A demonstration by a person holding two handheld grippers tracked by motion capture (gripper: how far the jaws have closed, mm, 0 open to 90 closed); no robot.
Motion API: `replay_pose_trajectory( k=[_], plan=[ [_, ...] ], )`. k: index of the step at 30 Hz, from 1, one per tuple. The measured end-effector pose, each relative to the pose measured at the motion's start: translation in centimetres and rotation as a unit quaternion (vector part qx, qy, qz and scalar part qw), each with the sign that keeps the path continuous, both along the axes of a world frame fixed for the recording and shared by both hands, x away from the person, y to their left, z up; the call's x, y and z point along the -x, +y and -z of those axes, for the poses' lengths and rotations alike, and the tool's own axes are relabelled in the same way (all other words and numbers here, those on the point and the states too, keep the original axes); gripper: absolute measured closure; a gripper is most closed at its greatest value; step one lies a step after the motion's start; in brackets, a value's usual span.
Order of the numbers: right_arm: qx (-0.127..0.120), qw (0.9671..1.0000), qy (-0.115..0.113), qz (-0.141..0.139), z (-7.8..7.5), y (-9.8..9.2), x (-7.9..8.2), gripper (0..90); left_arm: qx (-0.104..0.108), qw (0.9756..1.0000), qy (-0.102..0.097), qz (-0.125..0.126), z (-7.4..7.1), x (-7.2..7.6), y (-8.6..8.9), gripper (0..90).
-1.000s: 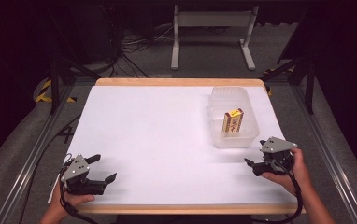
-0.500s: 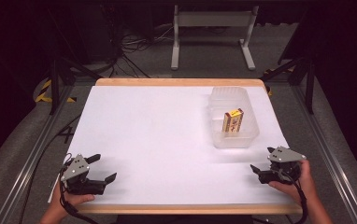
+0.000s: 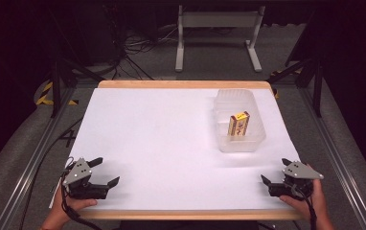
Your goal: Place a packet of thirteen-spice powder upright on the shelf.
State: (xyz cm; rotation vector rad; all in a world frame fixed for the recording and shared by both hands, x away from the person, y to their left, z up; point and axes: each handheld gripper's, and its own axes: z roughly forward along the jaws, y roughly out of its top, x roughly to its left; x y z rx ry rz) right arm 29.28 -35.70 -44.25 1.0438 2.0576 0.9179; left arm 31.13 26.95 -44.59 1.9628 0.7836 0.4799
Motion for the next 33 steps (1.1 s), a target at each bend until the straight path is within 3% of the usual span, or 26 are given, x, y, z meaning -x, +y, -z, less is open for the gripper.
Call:
replay_pose_trajectory(
  k=[8,12,22,33],
  plan=[
    [-0.018,0.9994,-0.016,0.025,-0.7,-0.4,0.4,6.9,0.0,0.9999,-0.01,0.004,0.0,0.3,0.2,7.9],
    [-0.012,0.9994,-0.021,0.025,-1.0,-0.1,0.5,6.4,0.003,1.0,-0.007,0.001,0.1,0.2,0.3,7.9],
    [0.007,0.9999,-0.003,0.012,-0.4,0.8,0.1,6.4,0.006,0.9999,-0.009,-0.002,-0.1,0.1,0.3,7.7],
    [-0.005,0.9999,0.001,0.013,-0.5,0.9,0.0,5.7,0.007,0.9999,-0.008,-0.007,-0.1,0.1,0.4,7.7]
  ],
)
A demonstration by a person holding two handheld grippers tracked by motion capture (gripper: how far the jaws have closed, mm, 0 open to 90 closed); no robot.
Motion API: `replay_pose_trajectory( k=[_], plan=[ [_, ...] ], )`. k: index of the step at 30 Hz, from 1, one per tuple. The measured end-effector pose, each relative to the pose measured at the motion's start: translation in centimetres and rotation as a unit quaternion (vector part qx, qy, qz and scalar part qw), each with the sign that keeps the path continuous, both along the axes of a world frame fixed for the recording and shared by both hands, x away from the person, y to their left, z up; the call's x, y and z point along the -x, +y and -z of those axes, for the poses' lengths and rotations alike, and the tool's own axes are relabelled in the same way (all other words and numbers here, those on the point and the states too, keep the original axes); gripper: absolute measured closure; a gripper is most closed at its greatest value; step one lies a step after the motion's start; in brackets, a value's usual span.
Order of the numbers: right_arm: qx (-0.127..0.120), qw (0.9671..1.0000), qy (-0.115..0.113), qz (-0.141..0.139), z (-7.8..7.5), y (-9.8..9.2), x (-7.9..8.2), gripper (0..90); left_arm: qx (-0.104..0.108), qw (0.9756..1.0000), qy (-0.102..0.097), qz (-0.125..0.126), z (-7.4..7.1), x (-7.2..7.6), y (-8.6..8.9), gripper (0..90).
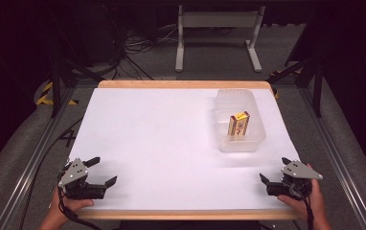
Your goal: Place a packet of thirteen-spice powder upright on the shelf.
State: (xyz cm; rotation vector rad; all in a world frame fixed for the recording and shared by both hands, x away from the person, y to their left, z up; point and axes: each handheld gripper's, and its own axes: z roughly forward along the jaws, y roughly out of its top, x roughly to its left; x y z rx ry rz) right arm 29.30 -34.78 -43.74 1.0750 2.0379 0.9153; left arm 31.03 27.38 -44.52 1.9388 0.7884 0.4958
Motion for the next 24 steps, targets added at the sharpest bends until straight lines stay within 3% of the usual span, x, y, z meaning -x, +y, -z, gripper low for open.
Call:
replay_pose_trajectory(
  k=[24],
  plan=[
    [0.002,1.0,0.001,-0.005,0.11,0.4,0.01,7.2,0.003,1.0,-0.002,-0.004,-0.09,-0.41,0.11,7.5]
  ],
)
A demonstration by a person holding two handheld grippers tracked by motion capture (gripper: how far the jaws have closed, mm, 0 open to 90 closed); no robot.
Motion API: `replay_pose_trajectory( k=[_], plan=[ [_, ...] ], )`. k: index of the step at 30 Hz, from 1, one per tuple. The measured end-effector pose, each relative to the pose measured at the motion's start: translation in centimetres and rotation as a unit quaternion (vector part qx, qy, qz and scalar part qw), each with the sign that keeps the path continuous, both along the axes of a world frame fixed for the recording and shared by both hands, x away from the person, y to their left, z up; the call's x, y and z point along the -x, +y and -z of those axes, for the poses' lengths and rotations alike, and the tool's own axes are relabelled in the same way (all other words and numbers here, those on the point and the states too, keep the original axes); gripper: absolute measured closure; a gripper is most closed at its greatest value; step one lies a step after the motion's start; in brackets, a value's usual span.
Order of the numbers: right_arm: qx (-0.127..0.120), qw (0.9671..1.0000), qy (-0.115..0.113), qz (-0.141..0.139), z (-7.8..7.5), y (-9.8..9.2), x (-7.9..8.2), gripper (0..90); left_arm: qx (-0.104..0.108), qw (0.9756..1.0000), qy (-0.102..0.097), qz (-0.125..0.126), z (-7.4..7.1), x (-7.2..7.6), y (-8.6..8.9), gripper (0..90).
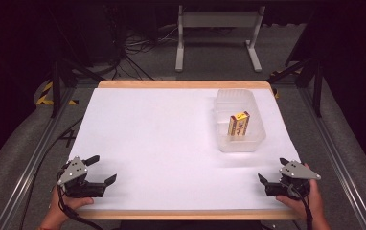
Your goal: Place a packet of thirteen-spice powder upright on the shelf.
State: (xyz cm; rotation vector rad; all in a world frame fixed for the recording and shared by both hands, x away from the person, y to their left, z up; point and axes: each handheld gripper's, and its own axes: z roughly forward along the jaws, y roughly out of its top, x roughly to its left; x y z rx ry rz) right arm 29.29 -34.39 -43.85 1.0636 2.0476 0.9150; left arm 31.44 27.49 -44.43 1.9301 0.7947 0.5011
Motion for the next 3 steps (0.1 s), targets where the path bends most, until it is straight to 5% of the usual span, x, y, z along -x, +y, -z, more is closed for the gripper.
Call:
replay_pose_trajectory(
  k=[3],
  plan=[
    [-0.002,1.0,-0.001,0.004,-0.02,-0.13,0.08,7.1,0.001,1.0,0.001,0.0,0.01,-0.03,-0.05,7.5]
  ],
)
